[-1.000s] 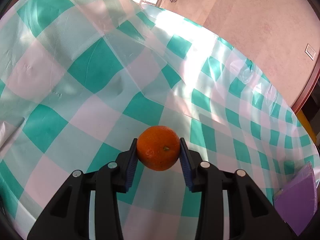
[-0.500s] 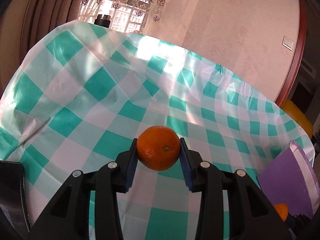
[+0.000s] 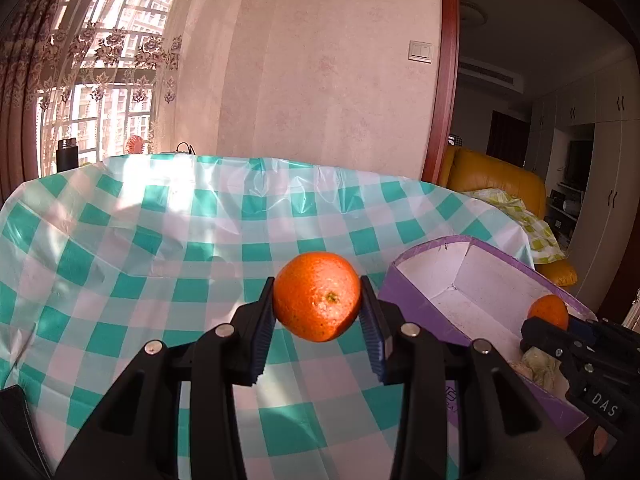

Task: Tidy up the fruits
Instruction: 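Carry both tangerines over the purple box and open both tools to drop them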

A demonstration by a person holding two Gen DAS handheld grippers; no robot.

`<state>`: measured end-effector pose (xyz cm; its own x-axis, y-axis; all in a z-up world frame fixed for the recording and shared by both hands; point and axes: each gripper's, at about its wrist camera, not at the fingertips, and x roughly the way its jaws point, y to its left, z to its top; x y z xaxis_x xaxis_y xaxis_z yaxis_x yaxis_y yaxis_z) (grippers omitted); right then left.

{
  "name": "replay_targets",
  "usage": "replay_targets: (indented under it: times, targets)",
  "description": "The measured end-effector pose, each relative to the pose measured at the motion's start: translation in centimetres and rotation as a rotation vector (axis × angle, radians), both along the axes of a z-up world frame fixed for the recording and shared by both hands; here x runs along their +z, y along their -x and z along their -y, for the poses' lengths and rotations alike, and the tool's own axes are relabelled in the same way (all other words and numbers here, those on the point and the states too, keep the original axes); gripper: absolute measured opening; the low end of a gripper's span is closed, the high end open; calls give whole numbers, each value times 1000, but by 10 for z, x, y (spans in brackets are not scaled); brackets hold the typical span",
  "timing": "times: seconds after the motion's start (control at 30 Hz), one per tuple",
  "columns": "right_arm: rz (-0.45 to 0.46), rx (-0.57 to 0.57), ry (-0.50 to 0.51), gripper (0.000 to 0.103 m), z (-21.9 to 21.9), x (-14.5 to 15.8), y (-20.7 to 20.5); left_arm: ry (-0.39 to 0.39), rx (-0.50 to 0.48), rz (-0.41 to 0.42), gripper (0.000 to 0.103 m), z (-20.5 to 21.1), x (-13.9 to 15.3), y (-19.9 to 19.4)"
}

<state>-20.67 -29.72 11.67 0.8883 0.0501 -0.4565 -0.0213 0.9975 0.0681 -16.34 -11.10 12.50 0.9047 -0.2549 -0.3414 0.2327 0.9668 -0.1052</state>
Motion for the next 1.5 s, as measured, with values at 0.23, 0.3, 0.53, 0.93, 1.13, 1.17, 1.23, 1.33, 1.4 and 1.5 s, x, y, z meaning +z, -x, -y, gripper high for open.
replay_targets:
  times: [0.23,0.3,0.53,0.93,1.13,1.17,1.23,1.33,1.4,1.5]
  targets:
    - [-59,-138,80,35,45,-7,-12,-105,-134,0,40,79,12,-3]
    - [-96,-171,120,35,55,-10,-19,-129,-159,-6,40,100,13,-6]
    - [-237,-238,150,36,97,-24,-45,-186,-220,-157,40,157,-5,-32]
    - [-371,-227,166,36,115,-35,-71,-239,-246,-387,41,202,-29,-72]
    - [-418,-195,185,36,112,-31,-78,-233,-257,-453,41,206,-32,-83]
    - [-433,-180,189,36,111,-31,-80,-237,-257,-464,41,206,-33,-85]
    - [-461,-156,203,36,108,-33,-86,-254,-264,-465,42,208,-33,-85]
    - [-499,-142,217,36,106,-37,-94,-283,-266,-456,52,212,-31,-83]
    - [-514,-137,215,37,106,-38,-98,-284,-257,-461,58,210,-31,-84]
    - [-509,-146,225,62,104,-37,-102,-274,-230,-472,70,205,-30,-88]
